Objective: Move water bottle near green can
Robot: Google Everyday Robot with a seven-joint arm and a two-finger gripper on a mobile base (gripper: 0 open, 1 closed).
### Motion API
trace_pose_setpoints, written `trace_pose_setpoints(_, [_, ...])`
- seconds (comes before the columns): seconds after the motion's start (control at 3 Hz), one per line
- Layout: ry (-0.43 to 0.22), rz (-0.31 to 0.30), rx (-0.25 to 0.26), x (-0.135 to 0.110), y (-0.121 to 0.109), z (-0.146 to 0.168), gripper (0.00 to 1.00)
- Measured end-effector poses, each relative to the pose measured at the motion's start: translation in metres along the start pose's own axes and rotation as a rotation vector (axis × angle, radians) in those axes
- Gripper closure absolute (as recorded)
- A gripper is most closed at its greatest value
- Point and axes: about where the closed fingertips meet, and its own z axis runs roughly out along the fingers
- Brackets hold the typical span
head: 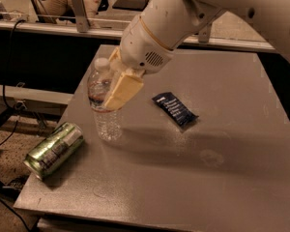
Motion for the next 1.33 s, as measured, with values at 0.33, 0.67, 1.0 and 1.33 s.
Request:
trace_pose_setpoints(0.33, [0.001, -0.01, -0.004, -0.003, 0.003, 0.007, 0.58])
trace_pose_setpoints(0.67, [0.003, -0.014, -0.011, -0.004, 0.005, 0.013, 0.35])
trace_pose_setpoints(1.0, [0.007, -0.013, -0.016, -0.003, 0.007, 0.017, 0.12])
trace_pose_setpoints(1.33, [0.008, -0.016, -0.015, -0.005, 0.008, 0.017, 0.0])
